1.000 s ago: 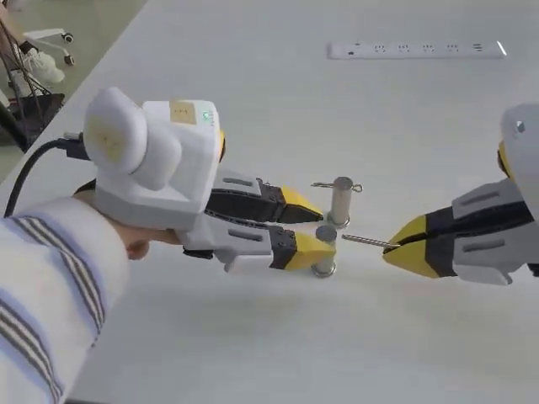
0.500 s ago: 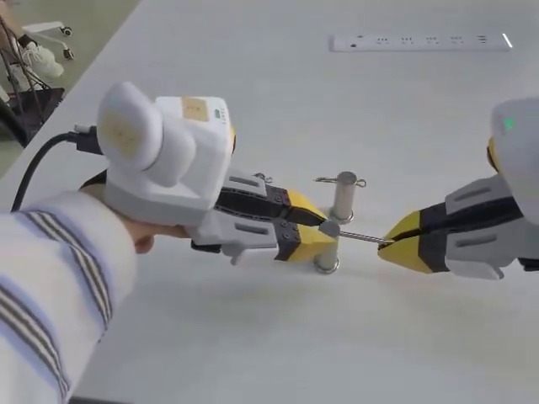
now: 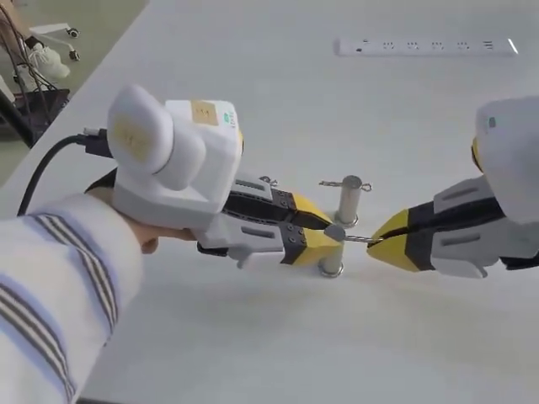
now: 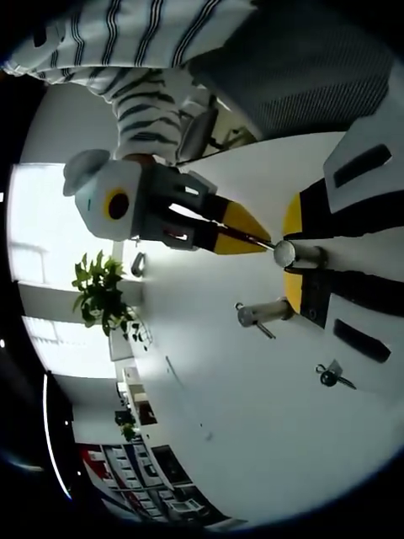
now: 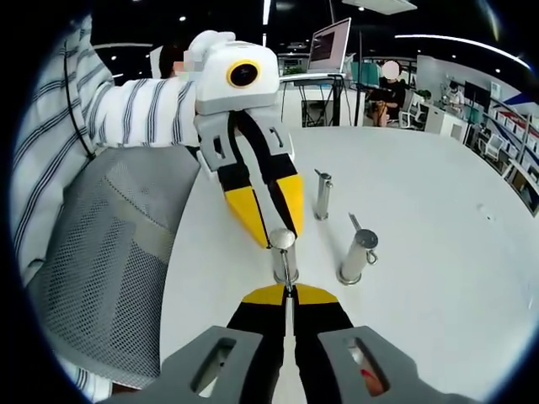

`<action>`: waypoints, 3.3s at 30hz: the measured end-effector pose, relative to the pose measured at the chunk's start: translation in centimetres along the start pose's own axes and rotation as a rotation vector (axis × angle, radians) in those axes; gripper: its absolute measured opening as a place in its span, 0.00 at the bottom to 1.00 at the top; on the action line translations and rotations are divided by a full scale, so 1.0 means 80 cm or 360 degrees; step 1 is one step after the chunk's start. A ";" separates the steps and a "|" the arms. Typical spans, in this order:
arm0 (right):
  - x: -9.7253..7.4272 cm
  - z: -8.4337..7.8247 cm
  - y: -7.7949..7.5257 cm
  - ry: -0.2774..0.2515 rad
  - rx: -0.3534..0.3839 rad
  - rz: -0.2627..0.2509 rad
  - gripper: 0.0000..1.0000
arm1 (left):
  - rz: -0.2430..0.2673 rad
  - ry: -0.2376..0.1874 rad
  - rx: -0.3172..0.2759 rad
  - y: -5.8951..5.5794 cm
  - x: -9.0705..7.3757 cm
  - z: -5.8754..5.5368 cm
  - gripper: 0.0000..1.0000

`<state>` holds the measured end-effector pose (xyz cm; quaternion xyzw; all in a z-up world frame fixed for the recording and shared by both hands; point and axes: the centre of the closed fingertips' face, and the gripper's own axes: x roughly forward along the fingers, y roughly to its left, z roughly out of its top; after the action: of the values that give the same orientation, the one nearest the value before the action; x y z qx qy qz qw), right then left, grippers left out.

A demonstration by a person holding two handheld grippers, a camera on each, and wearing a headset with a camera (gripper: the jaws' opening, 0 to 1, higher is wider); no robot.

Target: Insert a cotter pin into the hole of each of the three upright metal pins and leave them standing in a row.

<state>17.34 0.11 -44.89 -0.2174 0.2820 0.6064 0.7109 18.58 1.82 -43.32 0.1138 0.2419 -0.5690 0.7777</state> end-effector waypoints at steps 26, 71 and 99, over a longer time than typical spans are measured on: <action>0.020 0.011 -0.002 0.0082 -0.0276 0.0080 0.00 | 0.0025 0.0037 0.0005 0.000 0.001 -0.001 0.09; 0.001 0.015 0.002 -0.0065 -0.0157 0.0081 0.00 | 0.0040 0.0058 0.0006 -0.001 -0.003 -0.002 0.09; 0.030 0.006 0.009 -0.0221 0.0151 0.0035 0.32 | 0.0375 -0.0124 -0.0327 0.010 -0.072 -0.027 0.98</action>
<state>16.95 2.29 -46.10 -0.1378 0.2630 0.6136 0.7316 17.48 7.84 -42.38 0.0390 0.2534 -0.4502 0.8553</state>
